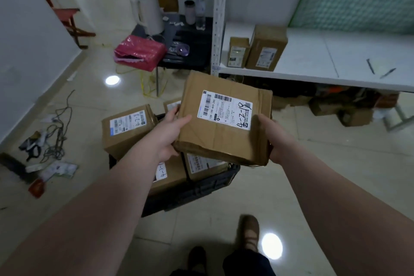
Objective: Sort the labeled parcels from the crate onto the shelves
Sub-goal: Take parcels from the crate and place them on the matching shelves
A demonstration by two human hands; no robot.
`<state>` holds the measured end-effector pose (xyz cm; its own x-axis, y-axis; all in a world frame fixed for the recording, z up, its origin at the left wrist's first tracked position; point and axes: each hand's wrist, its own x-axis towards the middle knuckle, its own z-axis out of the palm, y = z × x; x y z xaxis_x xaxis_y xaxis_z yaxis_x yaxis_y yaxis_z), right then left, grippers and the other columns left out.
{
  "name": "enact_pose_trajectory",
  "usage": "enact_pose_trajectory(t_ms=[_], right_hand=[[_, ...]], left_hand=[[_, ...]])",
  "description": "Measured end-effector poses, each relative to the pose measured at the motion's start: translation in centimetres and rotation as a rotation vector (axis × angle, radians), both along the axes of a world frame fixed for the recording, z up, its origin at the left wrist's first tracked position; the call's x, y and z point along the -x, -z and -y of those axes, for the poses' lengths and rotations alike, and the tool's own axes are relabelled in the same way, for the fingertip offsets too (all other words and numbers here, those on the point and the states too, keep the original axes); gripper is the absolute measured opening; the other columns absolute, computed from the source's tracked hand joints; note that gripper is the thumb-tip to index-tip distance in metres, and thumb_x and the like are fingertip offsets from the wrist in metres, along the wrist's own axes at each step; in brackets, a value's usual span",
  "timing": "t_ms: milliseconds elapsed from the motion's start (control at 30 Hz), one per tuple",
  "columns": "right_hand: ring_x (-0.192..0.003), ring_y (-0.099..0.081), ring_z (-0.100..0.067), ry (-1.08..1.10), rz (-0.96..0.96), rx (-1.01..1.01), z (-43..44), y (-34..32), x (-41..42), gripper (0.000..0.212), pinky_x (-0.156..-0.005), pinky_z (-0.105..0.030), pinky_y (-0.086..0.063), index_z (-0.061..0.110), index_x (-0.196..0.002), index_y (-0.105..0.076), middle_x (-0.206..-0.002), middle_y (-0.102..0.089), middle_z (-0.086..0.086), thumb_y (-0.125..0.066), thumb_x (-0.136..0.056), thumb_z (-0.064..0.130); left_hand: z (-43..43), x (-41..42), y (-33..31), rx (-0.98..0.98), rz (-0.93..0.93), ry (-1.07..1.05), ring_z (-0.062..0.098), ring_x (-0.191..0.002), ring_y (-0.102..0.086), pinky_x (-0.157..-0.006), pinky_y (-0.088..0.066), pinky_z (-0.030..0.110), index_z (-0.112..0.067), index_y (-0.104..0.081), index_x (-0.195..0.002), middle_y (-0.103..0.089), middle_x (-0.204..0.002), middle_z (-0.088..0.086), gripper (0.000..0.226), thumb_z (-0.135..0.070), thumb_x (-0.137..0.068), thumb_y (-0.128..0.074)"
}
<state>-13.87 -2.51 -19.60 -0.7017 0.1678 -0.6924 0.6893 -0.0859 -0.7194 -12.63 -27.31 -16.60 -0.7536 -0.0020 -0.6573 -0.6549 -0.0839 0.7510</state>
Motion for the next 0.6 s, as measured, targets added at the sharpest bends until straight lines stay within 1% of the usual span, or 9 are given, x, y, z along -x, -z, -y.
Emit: enact_pose_trajectory(t_ms=[67,100,167,200,267,400,500,533,600], right_hand=[[-0.108,-0.064,-0.03,0.034,-0.023,0.026,-1.5,-1.6,-0.3,0.069,-0.096,-0.051,-0.05,0.029,-0.138,-0.046,-0.124,-0.065,-0.003,-0.058,-0.079,0.062],[-0.108,-0.064,-0.03,0.048,-0.035,0.035,-2.3,-2.3,-0.3,0.064,-0.096,-0.049,-0.05,0.029,-0.136,-0.048,-0.123,-0.065,-0.003,-0.056,-0.082,0.062],[-0.111,-0.063,-0.029,0.061,-0.054,0.063,-3.8,-4.2,-0.9,0.052,-0.098,-0.048,-0.049,0.028,-0.13,-0.054,-0.124,-0.065,-0.003,-0.05,-0.09,0.06],[-0.11,-0.063,-0.029,0.057,-0.067,0.076,-4.7,-4.9,-1.1,0.047,-0.099,-0.049,-0.048,0.029,-0.125,-0.058,-0.122,-0.066,-0.003,-0.047,-0.092,0.06],[-0.108,-0.064,-0.029,0.05,-0.087,0.093,-6.8,-5.7,-1.4,0.043,-0.098,-0.049,-0.049,0.029,-0.117,-0.063,-0.117,-0.067,-0.005,-0.044,-0.093,0.06],[-0.107,-0.064,-0.029,0.13,-0.117,0.099,-12.2,-7.3,-2.1,0.044,-0.098,-0.05,-0.05,0.028,-0.119,-0.061,-0.117,-0.067,-0.005,-0.046,-0.093,0.059],[-0.094,-0.063,-0.023,0.205,-0.167,0.085,-17.1,-9.0,-3.2,0.035,-0.084,-0.042,-0.054,0.025,-0.114,-0.06,-0.105,-0.066,-0.003,-0.046,-0.097,0.052],[-0.09,-0.062,-0.022,0.218,-0.179,0.081,-18.7,-9.6,-3.7,0.03,-0.077,-0.04,-0.054,0.025,-0.109,-0.059,-0.101,-0.065,-0.003,-0.046,-0.099,0.05],[-0.086,-0.062,-0.021,0.231,-0.204,0.101,-21.8,-10.6,-4.3,0.024,-0.07,-0.038,-0.053,0.025,-0.101,-0.058,-0.098,-0.064,-0.002,-0.046,-0.1,0.045]], left_hand=[[-1.4,0.4,-2.4,-0.013,-0.056,0.048,0.028,-0.114,-0.055,-0.097,-0.04,0.061,-0.052,-0.026,-0.141,-0.058,-0.128,-0.002,0.061,-0.034,-0.093,-0.058],[-2.2,0.6,-3.4,-0.016,-0.075,0.062,0.027,-0.11,-0.057,-0.09,-0.046,0.055,-0.052,-0.027,-0.141,-0.06,-0.124,-0.001,0.059,-0.032,-0.094,-0.057],[-3.9,0.8,-5.0,-0.027,-0.104,0.073,0.025,-0.103,-0.06,-0.074,-0.048,0.043,-0.051,-0.03,-0.14,-0.063,-0.116,0.0,0.056,-0.029,-0.095,-0.055],[-4.9,0.9,-5.7,-0.038,-0.113,0.07,0.024,-0.1,-0.061,-0.072,-0.048,0.04,-0.05,-0.031,-0.14,-0.064,-0.114,0.0,0.055,-0.029,-0.096,-0.055],[-7.1,1.2,-7.0,-0.069,-0.139,0.065,0.023,-0.096,-0.063,-0.074,-0.049,0.04,-0.045,-0.036,-0.14,-0.066,-0.11,0.002,0.05,-0.028,-0.096,-0.055],[-13.5,1.9,-8.7,-0.135,-0.188,-0.031,0.024,-0.095,-0.066,-0.08,-0.053,0.037,-0.022,-0.054,-0.129,-0.069,-0.11,0.009,0.039,-0.029,-0.091,-0.061],[-19.6,2.2,-9.2,-0.223,-0.206,-0.17,0.025,-0.098,-0.065,-0.077,-0.056,0.037,-0.018,-0.052,-0.131,-0.066,-0.118,0.01,0.064,-0.034,-0.074,-0.077],[-21.7,2.2,-9.5,-0.253,-0.203,-0.207,0.024,-0.096,-0.065,-0.079,-0.056,0.039,-0.017,-0.055,-0.125,-0.066,-0.115,0.01,0.059,-0.033,-0.074,-0.078],[-25.9,1.7,-10.1,-0.31,-0.177,-0.195,0.023,-0.092,-0.063,-0.091,-0.052,0.045,-0.014,-0.062,-0.105,-0.068,-0.102,0.009,0.03,-0.03,-0.081,-0.073]])
